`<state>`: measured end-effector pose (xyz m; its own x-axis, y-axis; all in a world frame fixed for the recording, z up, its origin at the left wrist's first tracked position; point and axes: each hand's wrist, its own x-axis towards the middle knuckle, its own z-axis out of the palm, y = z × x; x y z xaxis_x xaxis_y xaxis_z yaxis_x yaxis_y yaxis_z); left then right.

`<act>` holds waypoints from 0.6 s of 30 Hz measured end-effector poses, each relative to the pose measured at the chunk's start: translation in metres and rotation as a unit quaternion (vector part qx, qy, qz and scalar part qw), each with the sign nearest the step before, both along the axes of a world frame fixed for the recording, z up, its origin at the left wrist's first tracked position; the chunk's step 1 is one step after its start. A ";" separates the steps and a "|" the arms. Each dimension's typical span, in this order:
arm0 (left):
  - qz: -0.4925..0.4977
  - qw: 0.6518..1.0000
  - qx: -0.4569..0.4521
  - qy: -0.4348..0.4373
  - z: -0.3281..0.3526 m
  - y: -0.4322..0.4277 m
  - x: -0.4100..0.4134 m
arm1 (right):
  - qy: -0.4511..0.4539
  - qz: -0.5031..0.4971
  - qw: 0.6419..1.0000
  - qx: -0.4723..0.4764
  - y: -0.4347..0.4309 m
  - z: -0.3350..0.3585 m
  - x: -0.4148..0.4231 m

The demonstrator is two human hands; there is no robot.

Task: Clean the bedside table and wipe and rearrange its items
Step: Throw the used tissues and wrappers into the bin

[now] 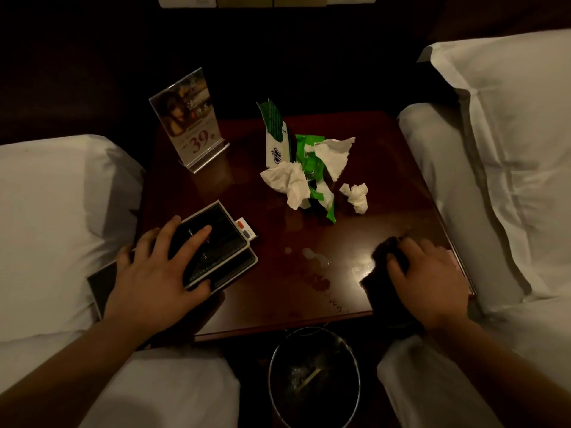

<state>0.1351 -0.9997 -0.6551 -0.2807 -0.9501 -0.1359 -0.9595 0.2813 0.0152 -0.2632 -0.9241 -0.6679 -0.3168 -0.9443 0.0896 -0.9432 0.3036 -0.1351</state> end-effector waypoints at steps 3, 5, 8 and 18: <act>-0.001 1.000 0.005 0.005 0.002 0.000 -0.001 | 0.024 -0.008 1.000 -0.011 0.003 -0.003 -0.005; 0.001 1.000 0.009 0.010 0.002 -0.001 0.000 | 0.051 -0.022 0.998 -0.007 0.001 -0.004 -0.007; -0.002 0.999 0.024 0.027 0.003 -0.007 0.006 | 0.056 -0.040 0.997 0.016 -0.006 0.000 -0.014; -0.018 0.999 0.046 0.000 0.015 -0.009 0.016 | -0.014 0.050 0.998 -0.032 -0.082 0.025 0.012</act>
